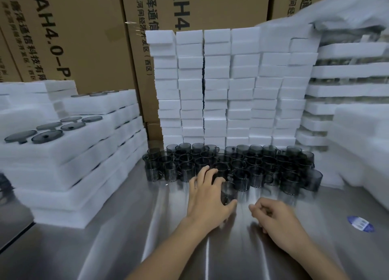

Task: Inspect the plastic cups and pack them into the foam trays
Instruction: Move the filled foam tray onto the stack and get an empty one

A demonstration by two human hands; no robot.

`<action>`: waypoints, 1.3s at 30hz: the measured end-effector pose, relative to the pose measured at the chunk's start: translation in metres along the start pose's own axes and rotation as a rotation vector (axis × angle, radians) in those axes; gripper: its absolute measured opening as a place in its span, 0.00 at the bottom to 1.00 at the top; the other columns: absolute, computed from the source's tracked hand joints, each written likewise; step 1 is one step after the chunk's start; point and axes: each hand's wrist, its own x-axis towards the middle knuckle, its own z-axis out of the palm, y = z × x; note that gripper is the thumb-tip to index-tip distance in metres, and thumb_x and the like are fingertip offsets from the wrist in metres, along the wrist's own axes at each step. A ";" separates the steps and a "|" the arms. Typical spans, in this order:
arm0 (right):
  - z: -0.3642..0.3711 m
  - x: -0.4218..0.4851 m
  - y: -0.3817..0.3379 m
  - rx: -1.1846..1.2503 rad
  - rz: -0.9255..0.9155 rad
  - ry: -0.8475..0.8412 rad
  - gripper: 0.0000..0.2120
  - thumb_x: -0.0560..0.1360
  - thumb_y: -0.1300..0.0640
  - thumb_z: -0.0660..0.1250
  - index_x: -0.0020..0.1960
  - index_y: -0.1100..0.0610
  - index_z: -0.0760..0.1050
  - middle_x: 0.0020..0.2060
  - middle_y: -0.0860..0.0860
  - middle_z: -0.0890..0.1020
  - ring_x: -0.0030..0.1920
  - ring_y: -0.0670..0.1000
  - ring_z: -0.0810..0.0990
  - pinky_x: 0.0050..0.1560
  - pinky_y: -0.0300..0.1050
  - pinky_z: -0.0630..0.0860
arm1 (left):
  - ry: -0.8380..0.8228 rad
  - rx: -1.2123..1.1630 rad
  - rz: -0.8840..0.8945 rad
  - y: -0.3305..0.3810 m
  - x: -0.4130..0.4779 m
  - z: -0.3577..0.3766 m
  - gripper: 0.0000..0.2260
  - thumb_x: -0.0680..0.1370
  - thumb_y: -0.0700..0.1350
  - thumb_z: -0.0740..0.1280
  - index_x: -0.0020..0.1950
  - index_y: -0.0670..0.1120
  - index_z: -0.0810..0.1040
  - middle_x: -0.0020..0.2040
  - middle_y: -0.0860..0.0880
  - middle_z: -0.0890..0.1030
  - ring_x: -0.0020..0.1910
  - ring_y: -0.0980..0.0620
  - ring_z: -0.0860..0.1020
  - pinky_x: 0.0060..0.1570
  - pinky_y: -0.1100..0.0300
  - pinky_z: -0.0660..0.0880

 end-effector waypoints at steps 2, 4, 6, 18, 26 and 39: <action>0.001 -0.003 -0.002 -0.033 -0.013 -0.008 0.17 0.83 0.49 0.69 0.37 0.53 0.78 0.28 0.51 0.82 0.28 0.49 0.80 0.38 0.49 0.77 | -0.014 -0.045 0.019 -0.005 -0.013 -0.003 0.31 0.77 0.69 0.66 0.77 0.55 0.72 0.81 0.56 0.63 0.84 0.53 0.51 0.81 0.48 0.54; 0.001 -0.007 -0.007 -0.103 -0.032 -0.004 0.16 0.82 0.48 0.69 0.37 0.53 0.77 0.29 0.48 0.81 0.30 0.46 0.78 0.40 0.53 0.77 | -0.044 -0.081 0.020 -0.012 -0.027 -0.003 0.35 0.78 0.69 0.67 0.81 0.58 0.65 0.79 0.59 0.65 0.81 0.55 0.58 0.79 0.52 0.60; -0.001 -0.011 -0.018 -0.145 -0.059 0.048 0.13 0.81 0.48 0.70 0.39 0.50 0.78 0.32 0.45 0.81 0.35 0.45 0.78 0.41 0.52 0.77 | -0.065 -0.153 -0.021 -0.018 -0.037 -0.001 0.39 0.78 0.68 0.68 0.84 0.61 0.57 0.79 0.60 0.66 0.79 0.56 0.64 0.76 0.53 0.64; -0.249 0.092 -0.076 -0.909 0.092 0.527 0.24 0.82 0.50 0.65 0.75 0.57 0.73 0.72 0.57 0.75 0.71 0.62 0.70 0.60 0.59 0.76 | 0.016 -0.273 -0.133 -0.021 -0.033 -0.003 0.36 0.81 0.55 0.73 0.84 0.62 0.57 0.72 0.59 0.73 0.68 0.60 0.75 0.64 0.58 0.77; -0.301 0.096 0.013 -1.051 0.317 0.403 0.21 0.79 0.52 0.71 0.70 0.55 0.74 0.65 0.58 0.76 0.64 0.63 0.74 0.60 0.58 0.76 | 0.001 -0.273 -0.160 -0.017 -0.029 -0.007 0.30 0.82 0.56 0.70 0.83 0.60 0.62 0.70 0.58 0.77 0.67 0.55 0.77 0.64 0.53 0.78; -0.328 0.118 -0.003 -1.259 0.159 0.257 0.16 0.81 0.46 0.71 0.64 0.52 0.80 0.59 0.55 0.81 0.58 0.59 0.78 0.56 0.51 0.76 | 0.037 -0.291 -0.222 -0.017 -0.032 -0.008 0.27 0.81 0.59 0.72 0.79 0.60 0.68 0.66 0.60 0.81 0.66 0.56 0.79 0.64 0.53 0.77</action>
